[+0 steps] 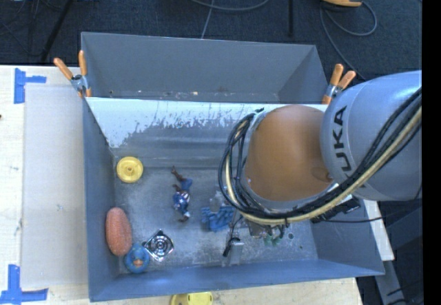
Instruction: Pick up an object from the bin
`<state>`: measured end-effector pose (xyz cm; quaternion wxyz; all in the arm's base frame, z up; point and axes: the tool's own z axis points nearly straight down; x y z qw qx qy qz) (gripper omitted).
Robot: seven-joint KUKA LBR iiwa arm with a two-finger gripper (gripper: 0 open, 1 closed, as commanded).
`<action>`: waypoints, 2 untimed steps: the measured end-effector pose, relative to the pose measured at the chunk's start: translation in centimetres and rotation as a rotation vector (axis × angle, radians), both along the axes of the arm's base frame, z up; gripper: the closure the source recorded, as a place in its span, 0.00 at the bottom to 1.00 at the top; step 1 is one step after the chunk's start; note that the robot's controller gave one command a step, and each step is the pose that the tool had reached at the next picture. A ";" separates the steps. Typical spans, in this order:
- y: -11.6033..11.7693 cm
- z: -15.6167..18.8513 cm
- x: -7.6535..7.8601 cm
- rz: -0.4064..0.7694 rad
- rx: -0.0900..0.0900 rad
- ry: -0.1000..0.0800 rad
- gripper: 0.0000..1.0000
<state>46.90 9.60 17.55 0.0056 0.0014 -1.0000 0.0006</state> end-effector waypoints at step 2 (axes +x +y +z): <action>-2.6 -3.2 3.3 -0.068 0.002 -0.012 0.00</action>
Offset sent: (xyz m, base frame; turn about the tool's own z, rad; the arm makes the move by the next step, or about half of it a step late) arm 0.0497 -0.0435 -0.0547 0.1083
